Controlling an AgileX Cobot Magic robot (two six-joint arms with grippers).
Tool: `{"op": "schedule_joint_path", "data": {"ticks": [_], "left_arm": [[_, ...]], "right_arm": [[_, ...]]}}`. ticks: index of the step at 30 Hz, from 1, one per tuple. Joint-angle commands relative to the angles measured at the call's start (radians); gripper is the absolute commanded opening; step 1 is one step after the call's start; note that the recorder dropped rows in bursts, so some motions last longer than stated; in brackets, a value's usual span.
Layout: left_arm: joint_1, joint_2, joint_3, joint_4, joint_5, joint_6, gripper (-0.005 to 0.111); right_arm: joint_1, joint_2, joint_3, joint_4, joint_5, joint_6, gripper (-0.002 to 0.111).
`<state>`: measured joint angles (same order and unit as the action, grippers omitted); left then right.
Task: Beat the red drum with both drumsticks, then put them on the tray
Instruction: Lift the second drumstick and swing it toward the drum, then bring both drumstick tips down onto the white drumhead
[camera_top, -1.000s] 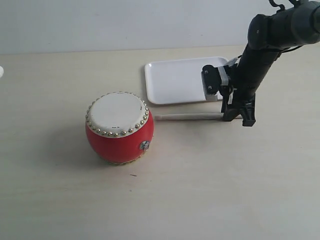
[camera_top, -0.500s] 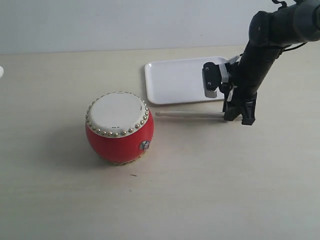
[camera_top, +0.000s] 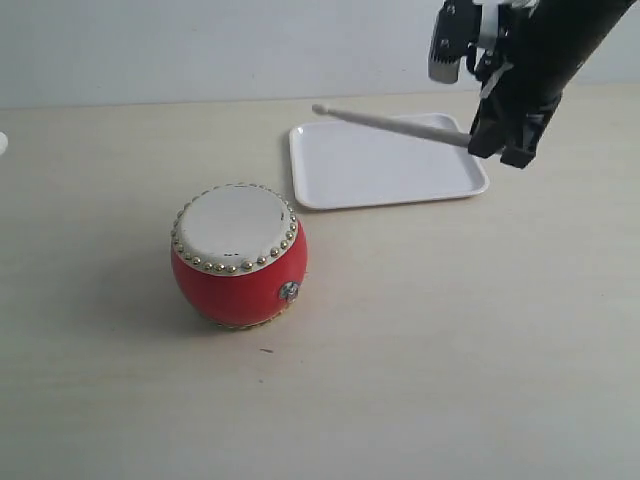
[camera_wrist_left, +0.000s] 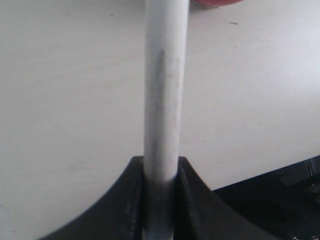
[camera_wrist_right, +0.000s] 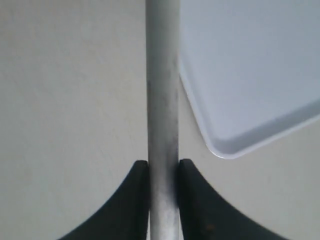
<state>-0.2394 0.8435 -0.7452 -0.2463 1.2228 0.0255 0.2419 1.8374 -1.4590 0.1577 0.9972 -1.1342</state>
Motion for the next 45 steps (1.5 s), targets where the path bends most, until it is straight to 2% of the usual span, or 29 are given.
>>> {"op": "schedule_joint_path", "data": {"ticks": [1, 7, 15, 19, 24, 32, 36, 37, 41, 45], "left_arm": [[0.001, -0.006, 0.006, -0.005, -0.002, -0.004, 0.0], [0.001, -0.006, 0.006, 0.004, -0.002, -0.004, 0.0], [0.001, 0.022, 0.006, 0.002, -0.002, 0.061, 0.0], [0.001, 0.094, -0.014, 0.002, -0.002, 0.069, 0.0], [0.001, 0.198, -0.087, 0.004, -0.002, 0.089, 0.0], [-0.005, 0.269, -0.147, -0.001, -0.002, 0.184, 0.0], [-0.007, 0.312, -0.147, -0.057, -0.002, 0.242, 0.0], [-0.02, 0.331, -0.147, -0.105, -0.002, 0.291, 0.0], [-0.089, 0.385, -0.102, -0.107, -0.027, 0.294, 0.0], [-0.123, 0.435, -0.06, -0.105, -0.065, 0.288, 0.0]], "right_arm": [[-0.003, -0.12, -0.005, 0.027, 0.062, 0.156, 0.0], [-0.003, -0.231, -0.005, 0.207, 0.224, 0.381, 0.0], [0.002, -0.285, 0.062, 0.433, 0.224, 0.536, 0.0], [0.002, -0.329, 0.132, 0.417, 0.224, 0.634, 0.0], [0.002, -0.449, 0.209, 0.311, 0.224, 0.737, 0.0], [0.002, -0.617, 0.357, 0.435, 0.224, 0.812, 0.0], [0.002, -0.671, 0.52, 0.454, 0.224, 0.792, 0.0], [0.002, -0.673, 0.576, 0.472, 0.224, 0.775, 0.0], [0.002, -0.673, 0.687, 0.538, 0.224, 0.734, 0.0], [0.002, -0.669, 0.703, 0.618, 0.216, 0.696, 0.0]]}}
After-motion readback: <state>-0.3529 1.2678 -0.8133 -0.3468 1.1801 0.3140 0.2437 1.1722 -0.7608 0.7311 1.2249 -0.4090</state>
